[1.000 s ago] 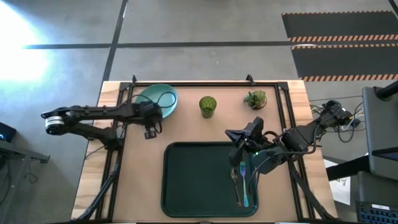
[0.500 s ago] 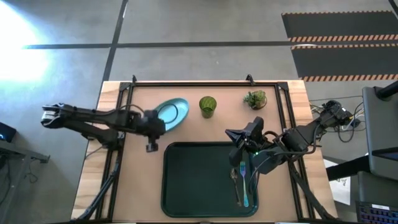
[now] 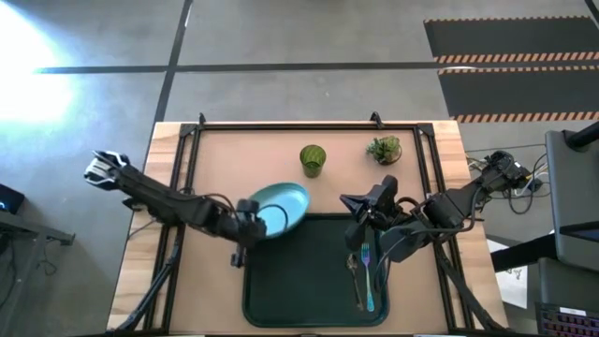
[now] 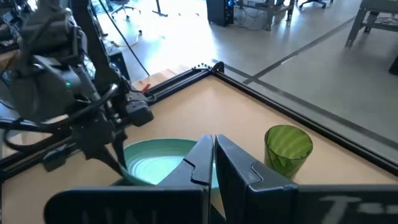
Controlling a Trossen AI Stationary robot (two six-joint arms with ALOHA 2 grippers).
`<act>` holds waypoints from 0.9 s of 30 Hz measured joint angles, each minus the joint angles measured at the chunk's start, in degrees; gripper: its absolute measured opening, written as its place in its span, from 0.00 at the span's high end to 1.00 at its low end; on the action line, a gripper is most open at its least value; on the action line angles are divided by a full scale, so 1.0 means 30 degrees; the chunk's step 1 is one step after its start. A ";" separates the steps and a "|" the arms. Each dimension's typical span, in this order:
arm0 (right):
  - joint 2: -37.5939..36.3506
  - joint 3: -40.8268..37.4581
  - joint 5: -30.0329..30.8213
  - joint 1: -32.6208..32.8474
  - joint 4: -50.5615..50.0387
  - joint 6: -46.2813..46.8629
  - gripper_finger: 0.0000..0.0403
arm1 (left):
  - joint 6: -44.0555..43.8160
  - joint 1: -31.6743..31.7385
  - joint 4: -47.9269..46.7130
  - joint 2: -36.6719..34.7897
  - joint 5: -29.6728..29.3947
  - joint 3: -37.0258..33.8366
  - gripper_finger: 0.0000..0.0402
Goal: Pick and place plate/cup/fork/spoon on tray
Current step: Put the light green plate on the serving tray beside the spoon
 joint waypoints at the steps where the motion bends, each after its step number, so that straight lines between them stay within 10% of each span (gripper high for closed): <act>1: -0.0018 0.0000 -0.0093 0.0000 -0.0105 0.0001 0.98 | -0.0043 -0.0043 0.0099 0.0344 -0.0075 0.0354 1.00; 27: -0.1325 0.0000 -0.3632 0.0000 -0.2947 0.0451 0.98 | -0.5362 -0.3539 0.1646 0.8678 -0.0209 0.8562 1.00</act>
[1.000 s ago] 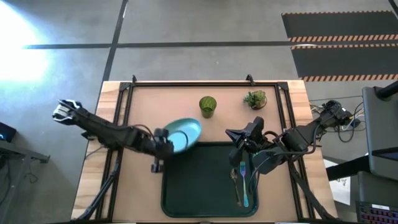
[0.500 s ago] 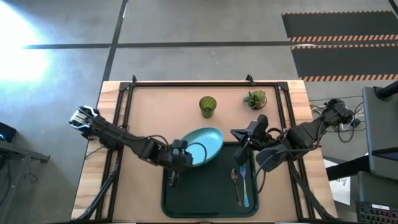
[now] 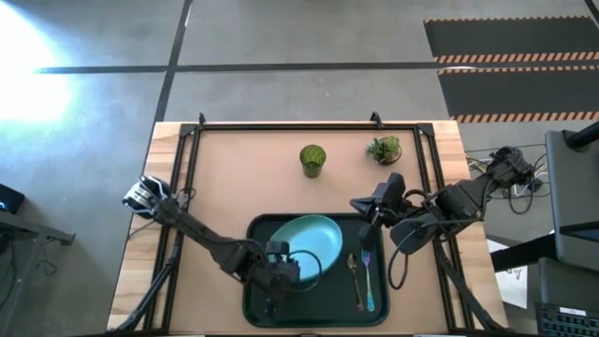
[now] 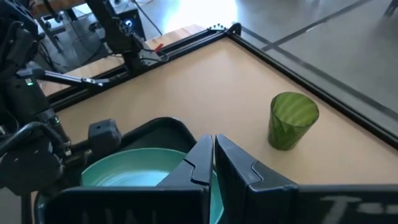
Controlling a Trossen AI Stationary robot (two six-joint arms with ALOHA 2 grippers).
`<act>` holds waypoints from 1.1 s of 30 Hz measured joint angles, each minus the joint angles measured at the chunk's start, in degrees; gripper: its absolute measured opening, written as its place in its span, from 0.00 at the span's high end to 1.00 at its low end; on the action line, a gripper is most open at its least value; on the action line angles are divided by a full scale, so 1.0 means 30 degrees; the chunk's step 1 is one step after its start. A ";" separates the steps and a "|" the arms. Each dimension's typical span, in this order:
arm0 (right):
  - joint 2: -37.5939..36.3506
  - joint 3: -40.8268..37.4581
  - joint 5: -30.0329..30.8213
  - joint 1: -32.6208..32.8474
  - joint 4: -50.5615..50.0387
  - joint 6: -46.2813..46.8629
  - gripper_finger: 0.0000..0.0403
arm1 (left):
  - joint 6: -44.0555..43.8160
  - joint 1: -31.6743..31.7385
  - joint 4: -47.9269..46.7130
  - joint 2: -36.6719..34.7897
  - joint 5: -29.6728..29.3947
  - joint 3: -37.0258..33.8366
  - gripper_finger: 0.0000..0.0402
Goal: Pick and place plate/cup/fork/spoon on tray
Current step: Put the light green plate on the serving tray beside the spoon
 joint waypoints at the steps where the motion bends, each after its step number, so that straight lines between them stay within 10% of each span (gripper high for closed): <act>1: 0.0008 0.0000 -0.0011 0.0000 0.0000 -0.0001 0.98 | -0.0295 -0.0153 0.0297 0.0124 -0.0022 0.0013 1.00; 33: 0.0051 -0.0036 -0.0022 0.0000 -0.0291 0.0567 0.98 | -0.1433 -0.0876 0.3408 0.2754 0.2371 -0.0389 1.00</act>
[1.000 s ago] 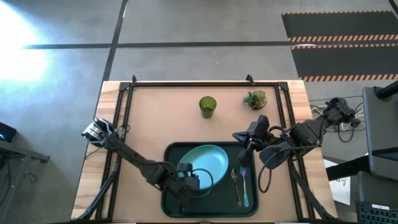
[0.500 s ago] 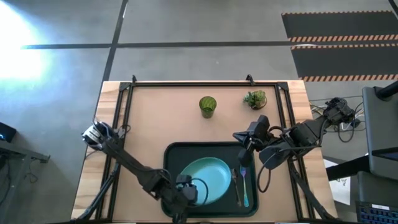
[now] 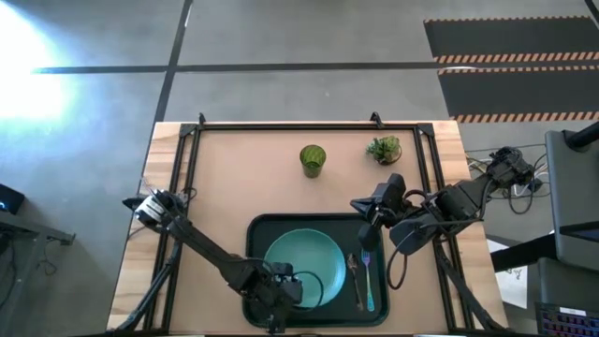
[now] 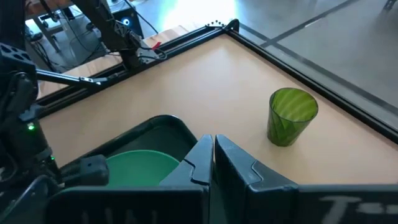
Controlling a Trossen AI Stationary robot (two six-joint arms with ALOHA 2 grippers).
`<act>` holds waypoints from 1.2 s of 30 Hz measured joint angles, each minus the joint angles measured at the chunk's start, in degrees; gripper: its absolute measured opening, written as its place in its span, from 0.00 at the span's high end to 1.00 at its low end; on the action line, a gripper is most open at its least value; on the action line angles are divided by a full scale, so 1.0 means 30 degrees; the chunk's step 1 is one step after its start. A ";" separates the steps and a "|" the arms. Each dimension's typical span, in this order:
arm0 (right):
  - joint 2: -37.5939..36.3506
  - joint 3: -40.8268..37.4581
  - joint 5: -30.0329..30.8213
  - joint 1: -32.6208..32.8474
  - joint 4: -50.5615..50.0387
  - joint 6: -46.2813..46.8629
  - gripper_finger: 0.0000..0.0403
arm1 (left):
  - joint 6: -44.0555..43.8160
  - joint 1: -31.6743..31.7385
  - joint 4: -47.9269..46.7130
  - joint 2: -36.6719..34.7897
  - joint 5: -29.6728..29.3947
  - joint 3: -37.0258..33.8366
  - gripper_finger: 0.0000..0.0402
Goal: Pick and place plate/cup/fork/spoon on tray
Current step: Put the light green plate on the serving tray beside the spoon
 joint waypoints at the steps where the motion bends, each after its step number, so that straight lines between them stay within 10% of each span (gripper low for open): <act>1: 0.0000 0.0000 -0.0011 0.0000 0.0000 0.0000 0.98 | 0.0224 0.0104 -0.0091 0.0000 -0.0023 -0.0012 1.00; 36: 0.0007 -0.0007 0.0017 0.0000 0.0007 -0.0015 0.98 | -0.0088 0.0376 0.1736 0.0030 0.2501 -0.0424 0.88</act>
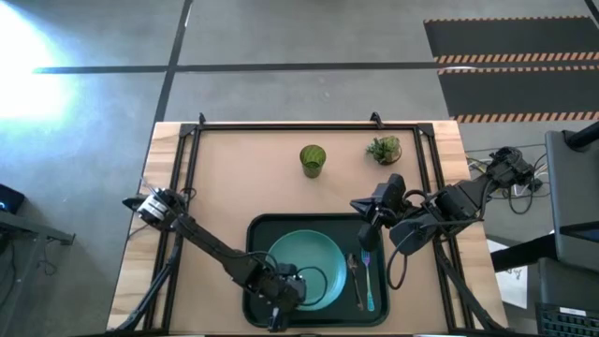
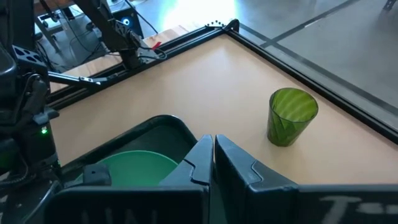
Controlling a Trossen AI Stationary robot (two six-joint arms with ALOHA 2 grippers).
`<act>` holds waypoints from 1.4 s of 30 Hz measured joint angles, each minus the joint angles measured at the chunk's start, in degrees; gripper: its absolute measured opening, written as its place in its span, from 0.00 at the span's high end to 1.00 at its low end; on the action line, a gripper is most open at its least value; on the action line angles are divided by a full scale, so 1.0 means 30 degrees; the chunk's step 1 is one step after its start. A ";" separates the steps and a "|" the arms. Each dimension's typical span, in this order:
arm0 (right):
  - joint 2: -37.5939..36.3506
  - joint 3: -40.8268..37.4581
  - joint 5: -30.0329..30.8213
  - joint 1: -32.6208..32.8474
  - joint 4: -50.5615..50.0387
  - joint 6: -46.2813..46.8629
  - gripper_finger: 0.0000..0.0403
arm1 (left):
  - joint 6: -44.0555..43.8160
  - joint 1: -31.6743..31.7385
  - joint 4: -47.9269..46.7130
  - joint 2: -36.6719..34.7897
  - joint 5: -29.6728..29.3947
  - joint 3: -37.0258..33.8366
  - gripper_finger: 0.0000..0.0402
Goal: Pick and place plate/cup/fork/spoon on tray
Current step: Put the light green plate on the serving tray beside the spoon
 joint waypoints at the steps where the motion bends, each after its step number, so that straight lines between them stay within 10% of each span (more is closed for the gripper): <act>1: 0.0000 0.0000 0.0000 0.0000 0.0000 -0.0004 0.98 | -0.0055 -0.0016 0.0004 0.0006 0.0154 -0.0011 0.86; 19: 0.0000 0.0000 0.0000 0.0000 -0.0058 -0.0146 0.98 | -0.0171 0.0457 0.1311 0.0204 -0.0836 -0.0018 0.71; 28: -0.0004 0.0000 -0.0007 0.0007 -0.0051 0.0000 0.98 | 0.0467 0.0969 -0.0677 0.0265 -0.2322 -0.0054 0.98; 42: 0.0000 0.0000 -0.0007 0.0007 -0.0080 -0.0118 0.98 | -0.0653 0.0237 0.1098 0.1723 -0.0831 -0.0105 1.00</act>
